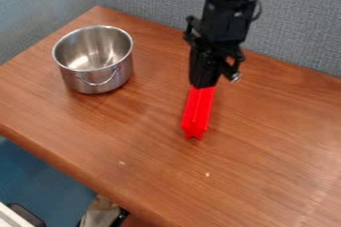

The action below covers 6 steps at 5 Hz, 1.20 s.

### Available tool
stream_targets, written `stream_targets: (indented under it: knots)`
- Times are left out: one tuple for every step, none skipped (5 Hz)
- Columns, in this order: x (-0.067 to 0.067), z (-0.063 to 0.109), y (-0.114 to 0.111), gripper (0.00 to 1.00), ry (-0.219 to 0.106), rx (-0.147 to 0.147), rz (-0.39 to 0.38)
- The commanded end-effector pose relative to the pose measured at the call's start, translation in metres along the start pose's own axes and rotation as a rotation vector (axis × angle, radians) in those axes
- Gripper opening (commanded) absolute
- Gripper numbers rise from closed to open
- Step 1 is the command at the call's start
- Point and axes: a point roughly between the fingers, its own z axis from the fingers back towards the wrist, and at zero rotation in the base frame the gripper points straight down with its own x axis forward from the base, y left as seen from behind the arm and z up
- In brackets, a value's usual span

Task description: Put the red object in the metal pot

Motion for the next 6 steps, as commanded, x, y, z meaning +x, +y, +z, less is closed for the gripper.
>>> stream_targets:
  knots:
    - [0.008,0.031,-0.001,0.00,-0.053,-0.005,0.002]
    - [0.008,0.041,-0.001,0.00,-0.039,-0.044,0.027]
    - [0.007,0.030,-0.004,1.00,0.005,-0.099,0.033]
    - [-0.001,0.033,0.003,1.00,0.042,-0.083,0.029]
    - [-0.006,0.029,0.005,1.00,0.092,-0.065,0.006]
    - [-0.008,0.011,0.021,1.00,0.106,-0.068,-0.013]
